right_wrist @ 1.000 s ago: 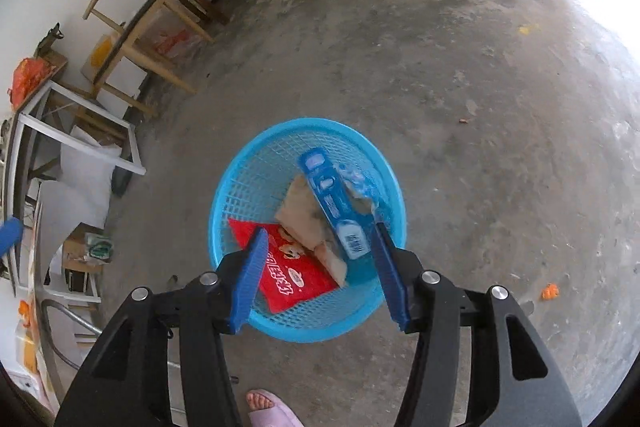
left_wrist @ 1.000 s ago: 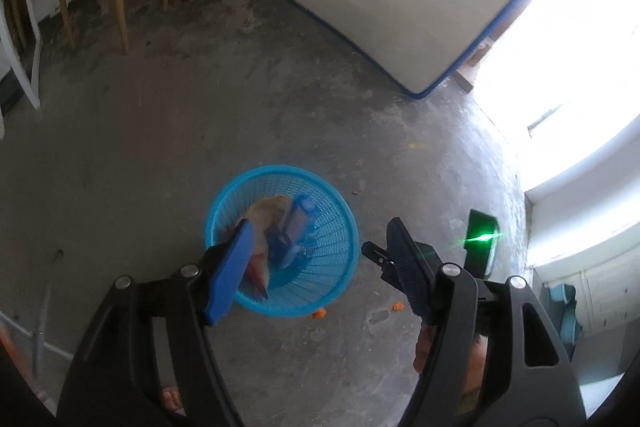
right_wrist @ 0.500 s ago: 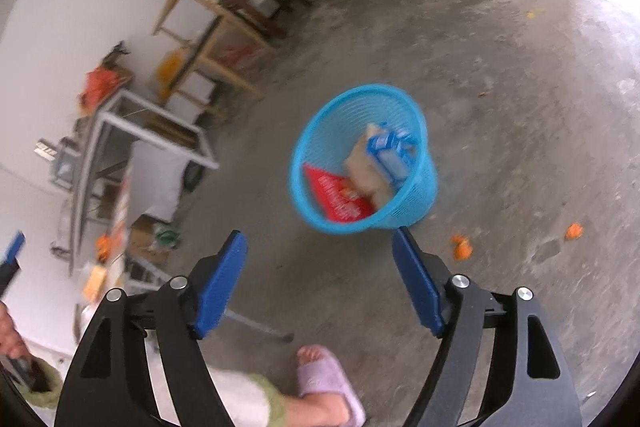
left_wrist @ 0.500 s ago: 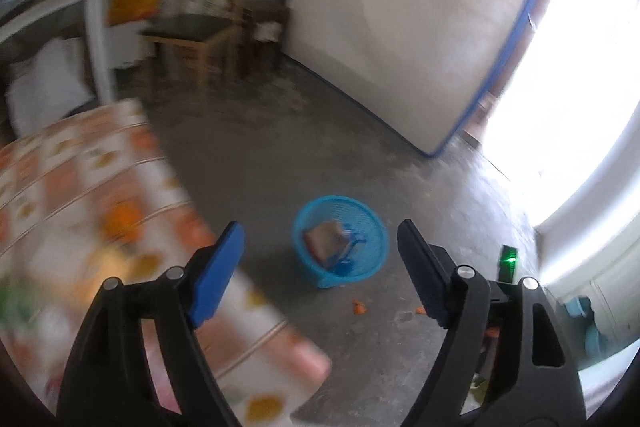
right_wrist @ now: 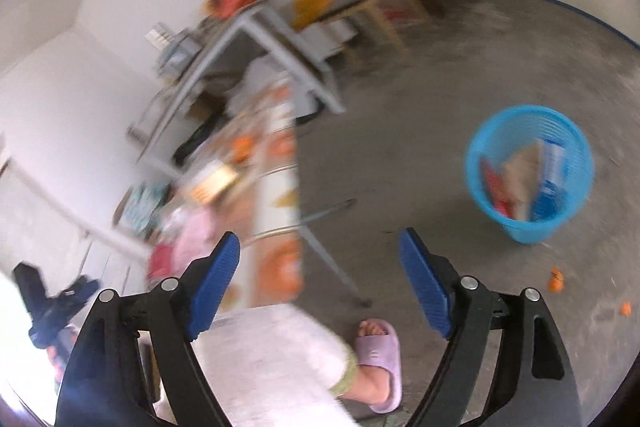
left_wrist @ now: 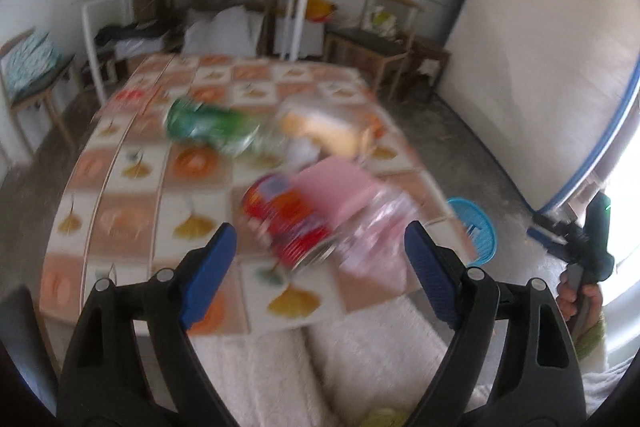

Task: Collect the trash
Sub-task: 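Move both open tools back toward the table, then grasp the red cartoon-face can with the left tool while the right tool grasps the clear plastic bag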

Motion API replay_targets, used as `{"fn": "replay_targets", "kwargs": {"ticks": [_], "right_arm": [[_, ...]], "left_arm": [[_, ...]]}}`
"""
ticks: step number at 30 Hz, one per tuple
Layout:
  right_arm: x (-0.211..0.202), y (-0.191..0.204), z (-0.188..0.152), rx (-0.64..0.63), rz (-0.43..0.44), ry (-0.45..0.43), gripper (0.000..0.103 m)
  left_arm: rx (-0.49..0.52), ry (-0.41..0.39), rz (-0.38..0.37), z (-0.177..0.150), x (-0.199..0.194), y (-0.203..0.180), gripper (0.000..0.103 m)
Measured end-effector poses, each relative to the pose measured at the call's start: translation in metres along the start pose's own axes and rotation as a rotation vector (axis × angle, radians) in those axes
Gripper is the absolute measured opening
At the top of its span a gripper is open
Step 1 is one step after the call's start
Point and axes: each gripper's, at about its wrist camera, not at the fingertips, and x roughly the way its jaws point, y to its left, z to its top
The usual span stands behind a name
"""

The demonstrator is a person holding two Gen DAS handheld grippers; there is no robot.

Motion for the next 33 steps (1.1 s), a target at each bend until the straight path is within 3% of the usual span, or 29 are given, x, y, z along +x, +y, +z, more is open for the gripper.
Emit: {"fn": "replay_targets", "kwargs": {"ticks": [8, 13, 17, 20, 29, 33], "right_arm": [[0.035, 0.082, -0.026, -0.105, 0.084, 0.13, 0.081], [0.057, 0.102, -0.042, -0.129, 0.075, 0.214, 0.081], [0.069, 0.116, -0.042, -0.136, 0.057, 0.245, 0.081], [0.076, 0.123, -0.042, -0.139, 0.044, 0.255, 0.081], [0.107, 0.142, -0.043, -0.098, 0.034, 0.323, 0.081], [0.121, 0.146, -0.043, -0.065, 0.003, 0.345, 0.081]], "left_arm": [[-0.096, 0.062, -0.058, -0.015, 0.036, 0.018, 0.082], [-0.21, 0.121, -0.077, -0.006, 0.083, 0.034, 0.082], [-0.29, 0.162, -0.028, 0.001, 0.116, 0.047, 0.077], [-0.319, 0.177, -0.067, 0.003, 0.128, 0.051, 0.076], [-0.332, 0.161, -0.163, -0.006, 0.134, 0.064, 0.072], [-0.336, 0.142, -0.163, -0.013, 0.126, 0.077, 0.071]]}}
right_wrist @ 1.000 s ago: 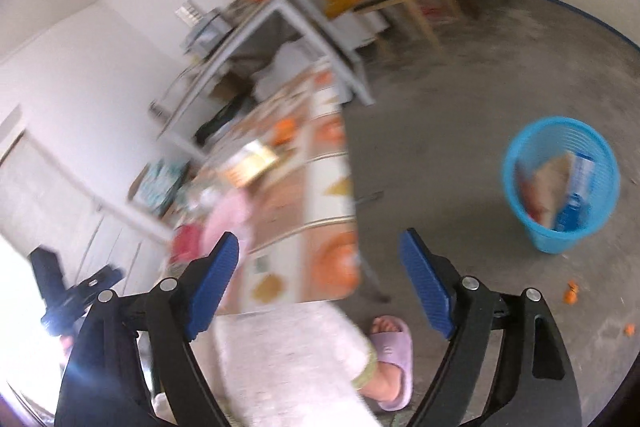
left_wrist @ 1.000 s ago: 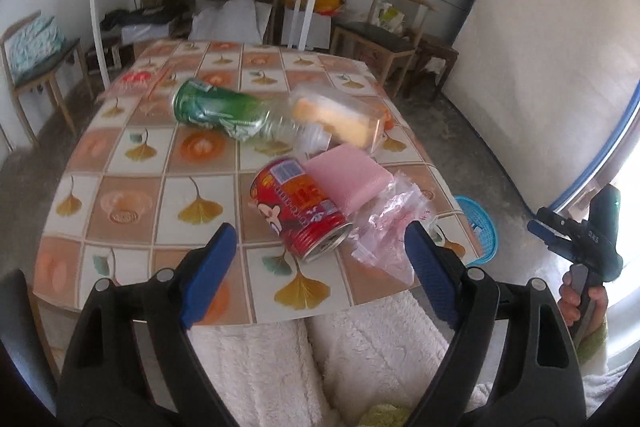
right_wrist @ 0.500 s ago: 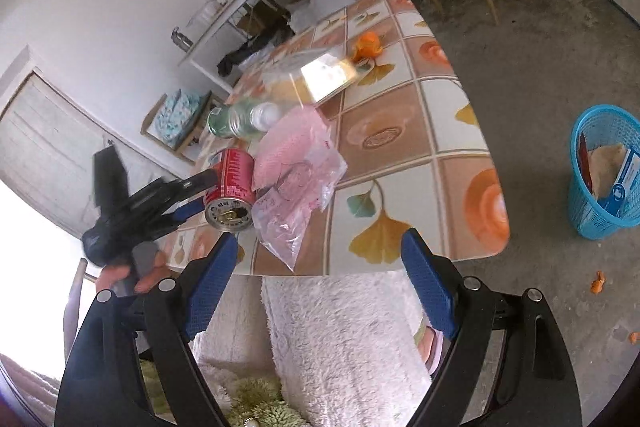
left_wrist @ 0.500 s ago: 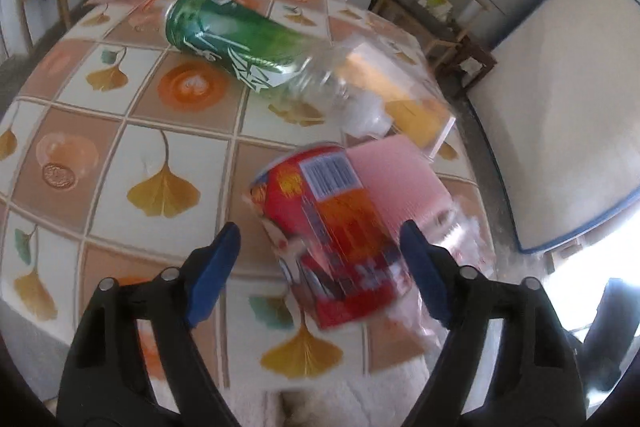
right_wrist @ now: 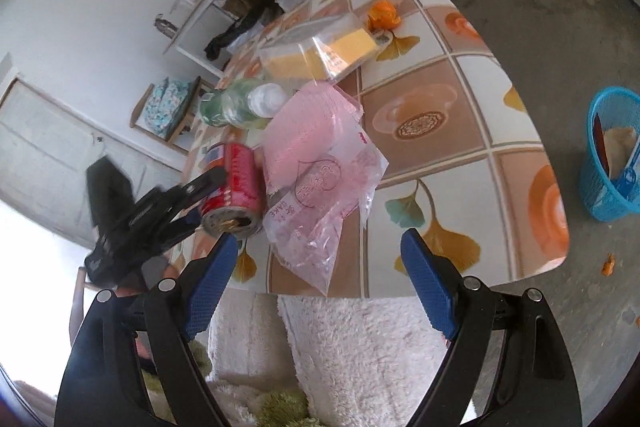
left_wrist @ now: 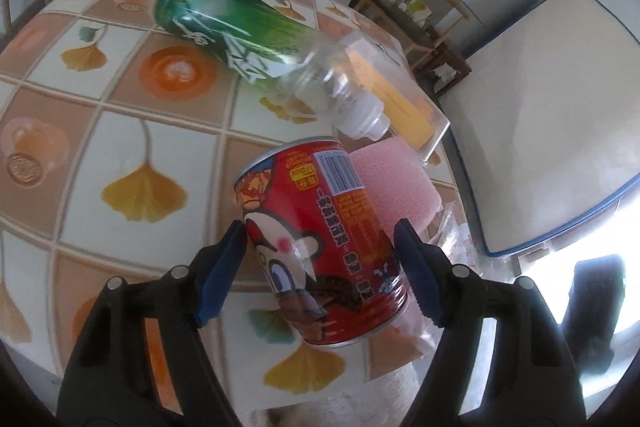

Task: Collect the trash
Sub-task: 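Grasp the red cartoon-face can with the left tool while the right tool grasps the clear plastic bag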

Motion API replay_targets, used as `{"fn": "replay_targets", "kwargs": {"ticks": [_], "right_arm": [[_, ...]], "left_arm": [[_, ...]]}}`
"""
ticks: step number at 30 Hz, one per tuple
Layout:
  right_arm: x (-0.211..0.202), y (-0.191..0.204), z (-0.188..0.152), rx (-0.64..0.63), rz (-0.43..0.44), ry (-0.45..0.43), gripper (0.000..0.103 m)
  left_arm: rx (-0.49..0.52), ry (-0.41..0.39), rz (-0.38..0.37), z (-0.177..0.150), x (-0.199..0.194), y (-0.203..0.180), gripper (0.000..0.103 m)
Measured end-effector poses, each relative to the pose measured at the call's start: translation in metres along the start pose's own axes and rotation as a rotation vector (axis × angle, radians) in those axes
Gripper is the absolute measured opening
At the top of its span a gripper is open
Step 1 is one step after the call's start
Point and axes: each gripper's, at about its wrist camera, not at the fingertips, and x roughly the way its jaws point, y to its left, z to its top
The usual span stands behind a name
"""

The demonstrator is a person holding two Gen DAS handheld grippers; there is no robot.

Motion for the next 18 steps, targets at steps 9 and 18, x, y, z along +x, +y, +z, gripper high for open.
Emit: {"fn": "replay_targets", "kwargs": {"ticks": [9, 18], "right_arm": [[0.035, 0.005, 0.01, 0.07, -0.086, 0.015, 0.073], [0.042, 0.009, 0.011, 0.002, -0.203, 0.015, 0.031]], "left_arm": [[0.012, -0.051, 0.014, -0.019, -0.034, 0.026, 0.07], [0.03, -0.059, 0.018, -0.031, -0.049, 0.031, 0.069]]}}
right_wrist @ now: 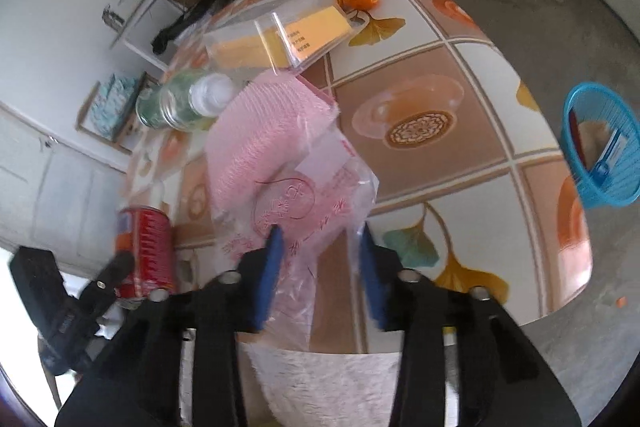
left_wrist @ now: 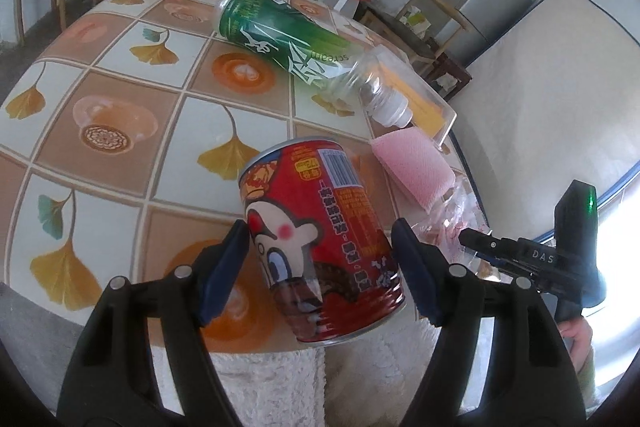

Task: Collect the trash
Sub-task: 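Grasp the red cartoon-face can with the left tool while the right tool grasps the clear plastic bag, then carry the can and bag over the blue wastebasket and open both tools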

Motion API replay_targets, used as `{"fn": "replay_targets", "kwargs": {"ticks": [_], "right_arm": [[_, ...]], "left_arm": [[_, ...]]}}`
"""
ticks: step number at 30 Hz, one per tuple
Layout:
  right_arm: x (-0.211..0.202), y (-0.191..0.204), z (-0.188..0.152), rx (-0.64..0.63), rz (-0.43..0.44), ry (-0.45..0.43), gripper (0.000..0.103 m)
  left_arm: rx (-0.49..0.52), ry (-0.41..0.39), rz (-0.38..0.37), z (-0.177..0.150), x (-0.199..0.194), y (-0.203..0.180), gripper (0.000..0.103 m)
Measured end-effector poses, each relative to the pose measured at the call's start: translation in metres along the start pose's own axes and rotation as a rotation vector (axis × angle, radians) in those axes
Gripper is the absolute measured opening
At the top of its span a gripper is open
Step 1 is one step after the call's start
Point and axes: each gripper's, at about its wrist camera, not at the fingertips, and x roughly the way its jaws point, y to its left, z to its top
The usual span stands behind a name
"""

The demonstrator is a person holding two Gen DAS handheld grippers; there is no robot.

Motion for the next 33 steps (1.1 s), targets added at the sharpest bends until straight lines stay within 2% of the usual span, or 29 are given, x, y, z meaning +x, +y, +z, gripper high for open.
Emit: {"fn": "replay_targets", "kwargs": {"ticks": [4, 7, 10, 17, 21, 24, 27, 33], "right_arm": [[-0.014, -0.006, -0.005, -0.032, -0.037, -0.023, 0.023], [-0.03, -0.012, -0.008, -0.082, -0.089, -0.05, 0.021], [-0.038, -0.02, -0.009, -0.081, -0.106, -0.065, 0.02], [-0.042, -0.024, -0.015, -0.092, -0.093, -0.081, 0.012], [-0.032, -0.028, -0.014, -0.075, -0.068, -0.065, 0.012], [-0.029, -0.033, -0.01, -0.045, -0.029, -0.055, 0.012], [-0.026, -0.037, -0.008, -0.024, -0.004, -0.047, 0.012], [-0.034, -0.035, -0.012, -0.023, 0.011, -0.083, 0.01]], "left_arm": [[0.003, 0.006, 0.01, -0.002, -0.003, -0.001, 0.069], [-0.008, 0.023, 0.007, -0.003, -0.004, -0.002, 0.069], [-0.046, 0.04, -0.014, -0.002, -0.002, 0.001, 0.069], [-0.043, 0.053, 0.012, 0.0, 0.006, -0.006, 0.07], [-0.079, 0.126, -0.01, -0.001, 0.022, -0.006, 0.07], [-0.069, 0.111, 0.005, -0.002, 0.025, -0.008, 0.068], [-0.077, 0.105, -0.017, -0.003, 0.027, -0.006, 0.063], [-0.084, 0.087, -0.006, -0.004, 0.022, -0.001, 0.063]]}}
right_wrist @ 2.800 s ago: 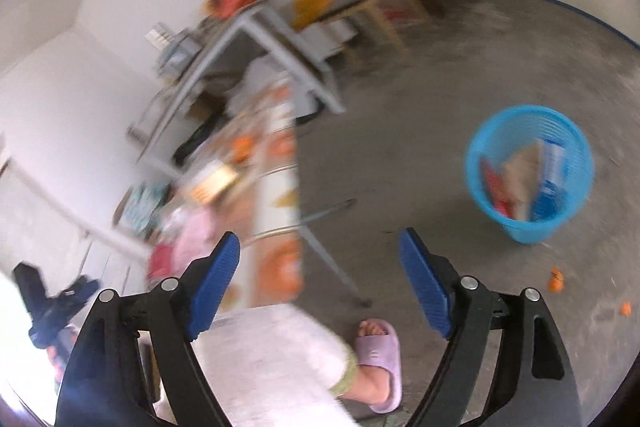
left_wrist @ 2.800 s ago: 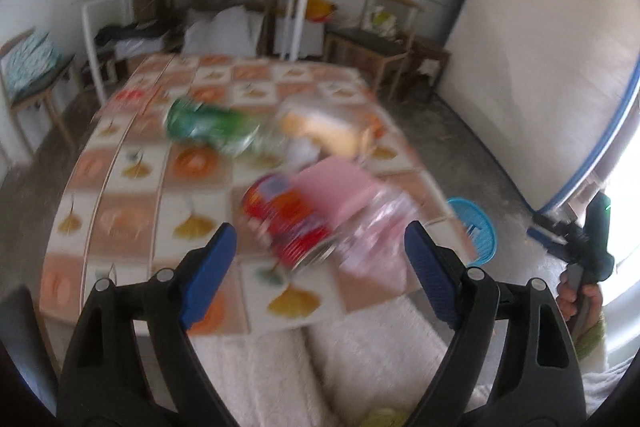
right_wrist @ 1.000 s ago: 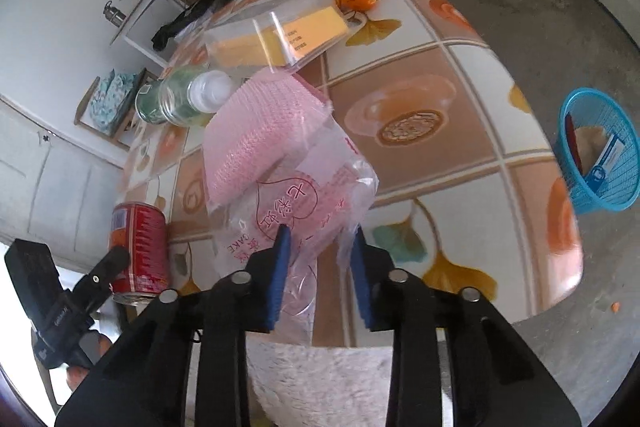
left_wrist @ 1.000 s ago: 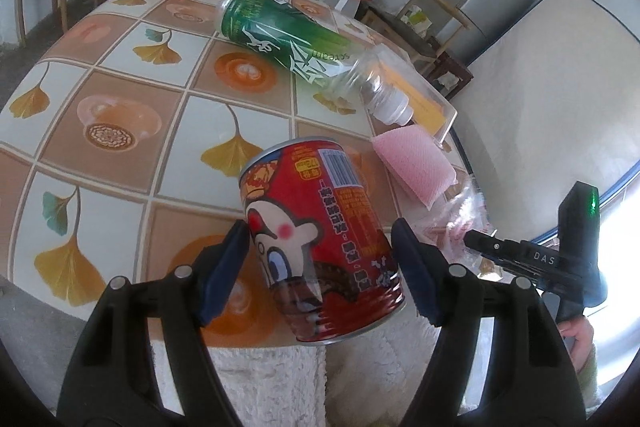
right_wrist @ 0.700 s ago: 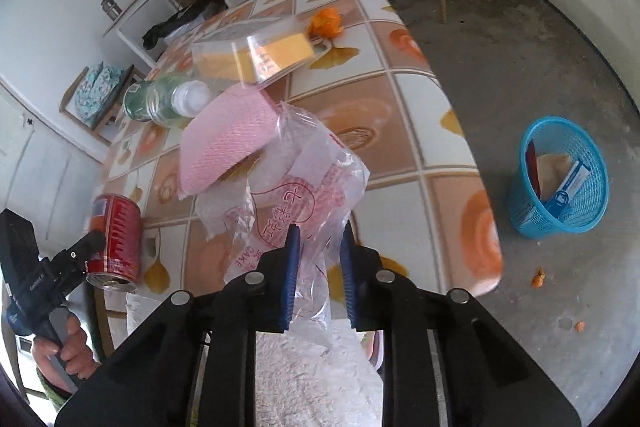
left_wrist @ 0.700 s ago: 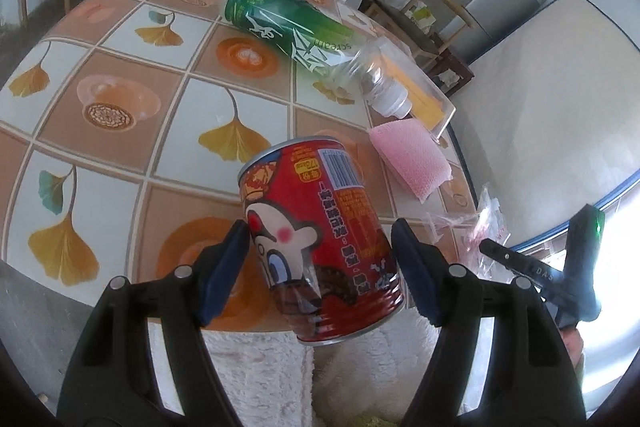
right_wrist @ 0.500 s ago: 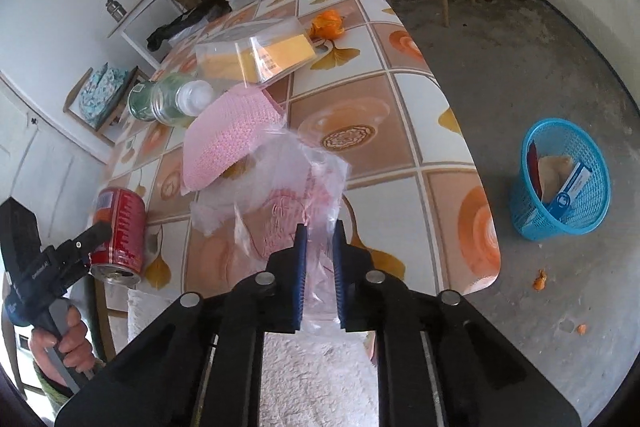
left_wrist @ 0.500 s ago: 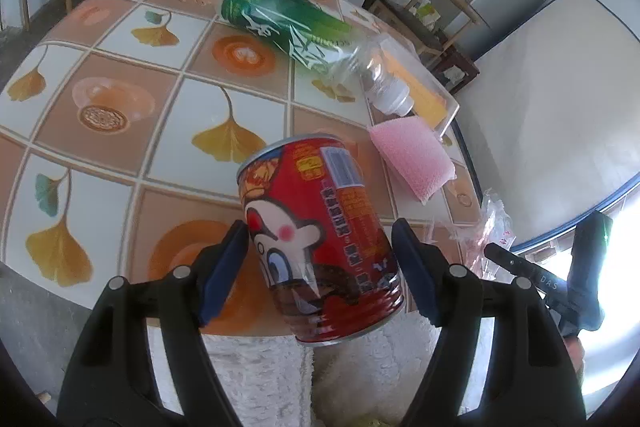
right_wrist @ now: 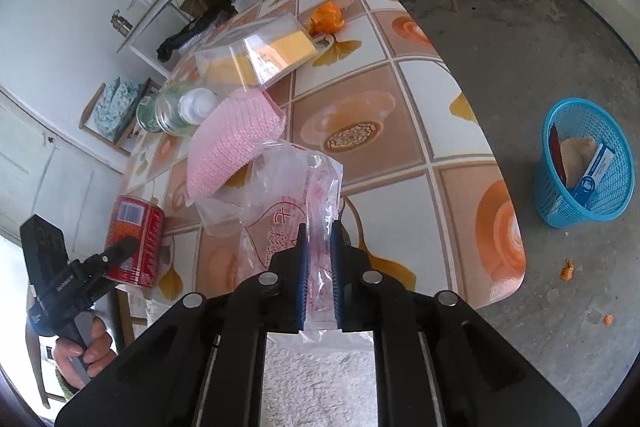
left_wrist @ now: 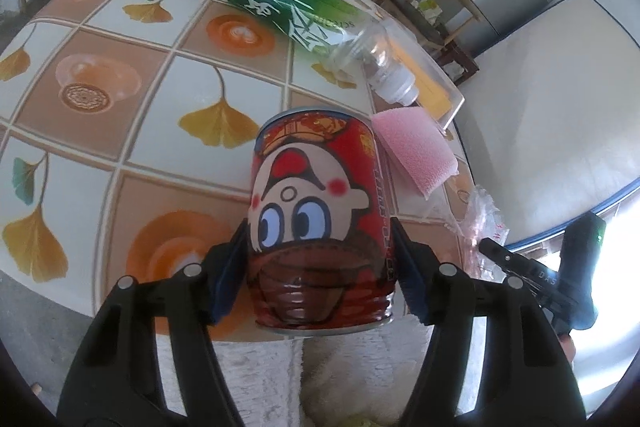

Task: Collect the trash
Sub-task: 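Carry the can and bag over the blue wastebasket and open both tools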

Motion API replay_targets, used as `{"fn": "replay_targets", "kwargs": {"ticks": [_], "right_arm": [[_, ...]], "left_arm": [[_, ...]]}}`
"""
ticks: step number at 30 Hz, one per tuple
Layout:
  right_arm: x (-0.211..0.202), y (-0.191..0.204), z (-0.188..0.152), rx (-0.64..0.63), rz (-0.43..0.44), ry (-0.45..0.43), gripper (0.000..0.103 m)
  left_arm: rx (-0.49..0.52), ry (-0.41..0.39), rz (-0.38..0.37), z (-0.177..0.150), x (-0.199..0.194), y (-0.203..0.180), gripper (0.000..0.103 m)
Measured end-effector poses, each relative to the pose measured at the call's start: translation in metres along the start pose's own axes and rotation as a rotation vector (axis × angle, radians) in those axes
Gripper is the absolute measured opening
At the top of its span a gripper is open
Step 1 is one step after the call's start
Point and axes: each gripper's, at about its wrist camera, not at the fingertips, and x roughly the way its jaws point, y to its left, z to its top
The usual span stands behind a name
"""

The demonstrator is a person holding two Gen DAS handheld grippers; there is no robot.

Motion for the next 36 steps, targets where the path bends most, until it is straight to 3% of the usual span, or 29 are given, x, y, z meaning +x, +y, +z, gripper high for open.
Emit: {"fn": "replay_targets", "kwargs": {"ticks": [11, 18, 36], "right_arm": [[-0.049, -0.01, 0.002, 0.001, 0.046, -0.118, 0.009], [-0.081, -0.02, 0.001, 0.007, 0.085, -0.205, 0.009], [-0.152, -0.091, -0.012, 0.138, 0.11, -0.382, 0.009]], "left_arm": [[-0.005, -0.077, 0.036, -0.005, -0.038, -0.002, 0.062], [0.067, -0.145, 0.014, -0.001, -0.062, -0.034, 0.062], [0.261, -0.107, -0.089, -0.006, -0.047, -0.141, 0.062]]}}
